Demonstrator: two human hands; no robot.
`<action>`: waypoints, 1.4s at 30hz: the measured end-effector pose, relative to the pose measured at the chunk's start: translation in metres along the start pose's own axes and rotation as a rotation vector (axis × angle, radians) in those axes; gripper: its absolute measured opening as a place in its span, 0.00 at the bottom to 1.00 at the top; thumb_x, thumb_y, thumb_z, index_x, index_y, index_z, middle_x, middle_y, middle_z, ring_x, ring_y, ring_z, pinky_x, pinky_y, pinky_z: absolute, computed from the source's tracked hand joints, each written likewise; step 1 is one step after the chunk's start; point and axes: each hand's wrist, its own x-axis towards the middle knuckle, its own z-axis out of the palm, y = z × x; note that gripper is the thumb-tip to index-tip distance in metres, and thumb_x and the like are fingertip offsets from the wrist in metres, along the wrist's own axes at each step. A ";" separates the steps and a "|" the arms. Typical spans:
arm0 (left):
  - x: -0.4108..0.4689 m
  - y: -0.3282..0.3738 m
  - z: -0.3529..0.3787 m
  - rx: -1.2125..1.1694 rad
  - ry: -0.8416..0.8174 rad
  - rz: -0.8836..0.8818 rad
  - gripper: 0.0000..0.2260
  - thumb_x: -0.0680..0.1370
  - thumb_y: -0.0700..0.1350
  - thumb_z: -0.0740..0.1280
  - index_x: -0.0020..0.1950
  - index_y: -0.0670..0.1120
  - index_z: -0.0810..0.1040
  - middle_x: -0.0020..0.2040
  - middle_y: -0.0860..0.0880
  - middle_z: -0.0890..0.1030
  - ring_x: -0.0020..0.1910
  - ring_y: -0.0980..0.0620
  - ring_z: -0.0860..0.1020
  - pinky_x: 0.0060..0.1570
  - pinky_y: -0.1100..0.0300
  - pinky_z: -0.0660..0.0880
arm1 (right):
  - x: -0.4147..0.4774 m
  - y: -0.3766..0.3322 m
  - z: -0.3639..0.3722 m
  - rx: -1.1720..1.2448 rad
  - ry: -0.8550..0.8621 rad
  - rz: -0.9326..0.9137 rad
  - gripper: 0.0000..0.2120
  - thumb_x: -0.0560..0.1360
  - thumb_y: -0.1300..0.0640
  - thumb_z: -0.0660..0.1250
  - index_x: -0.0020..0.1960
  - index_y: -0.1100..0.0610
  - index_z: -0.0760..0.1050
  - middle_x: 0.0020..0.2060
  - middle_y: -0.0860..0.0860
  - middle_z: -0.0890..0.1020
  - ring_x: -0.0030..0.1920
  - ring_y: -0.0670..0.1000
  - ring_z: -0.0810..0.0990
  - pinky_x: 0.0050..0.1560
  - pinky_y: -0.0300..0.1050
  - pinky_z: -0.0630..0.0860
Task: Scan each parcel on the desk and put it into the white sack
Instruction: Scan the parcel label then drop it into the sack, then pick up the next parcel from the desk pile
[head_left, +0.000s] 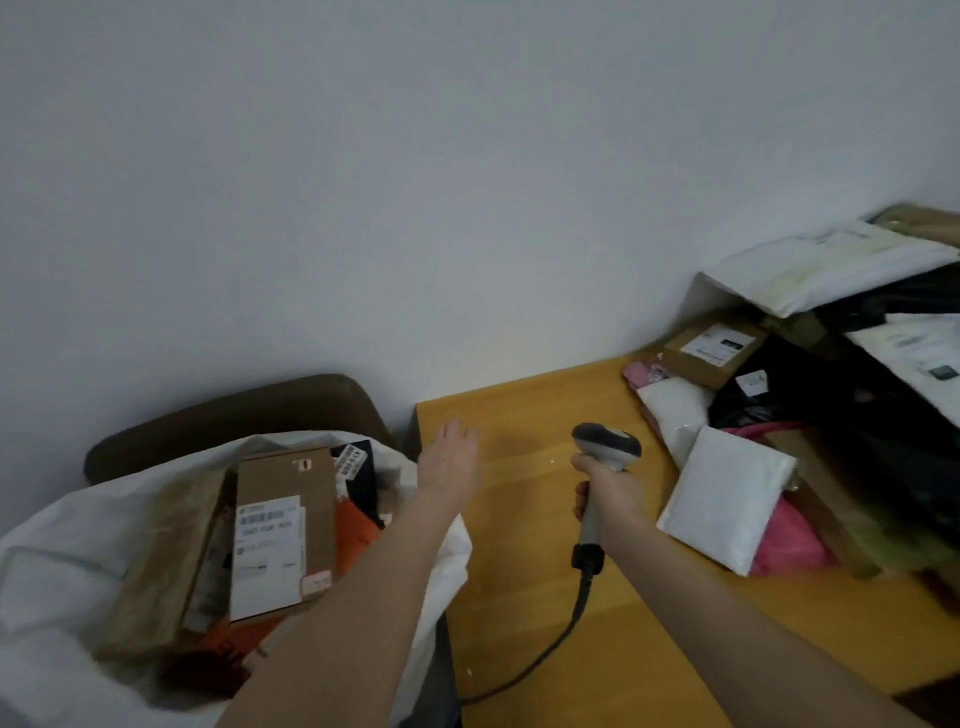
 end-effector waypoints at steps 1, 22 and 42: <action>0.007 0.026 0.000 -0.025 -0.022 0.024 0.22 0.79 0.41 0.63 0.73 0.45 0.64 0.74 0.43 0.60 0.72 0.45 0.62 0.64 0.52 0.69 | 0.007 -0.005 -0.018 0.015 0.026 0.003 0.12 0.74 0.58 0.71 0.36 0.61 0.73 0.26 0.55 0.73 0.26 0.52 0.71 0.31 0.46 0.70; 0.047 0.323 0.105 -0.640 -0.620 0.011 0.47 0.70 0.52 0.75 0.79 0.46 0.49 0.77 0.47 0.59 0.74 0.47 0.59 0.68 0.53 0.65 | 0.139 -0.035 -0.256 0.095 -0.019 0.081 0.09 0.69 0.64 0.71 0.49 0.60 0.79 0.46 0.60 0.82 0.46 0.60 0.81 0.48 0.56 0.78; 0.035 0.177 0.003 -1.534 -0.045 -0.623 0.07 0.77 0.36 0.68 0.54 0.40 0.75 0.48 0.41 0.82 0.43 0.46 0.81 0.46 0.50 0.79 | 0.047 -0.060 -0.180 0.033 -0.102 -0.139 0.08 0.74 0.67 0.67 0.36 0.64 0.77 0.24 0.55 0.77 0.23 0.50 0.72 0.28 0.42 0.71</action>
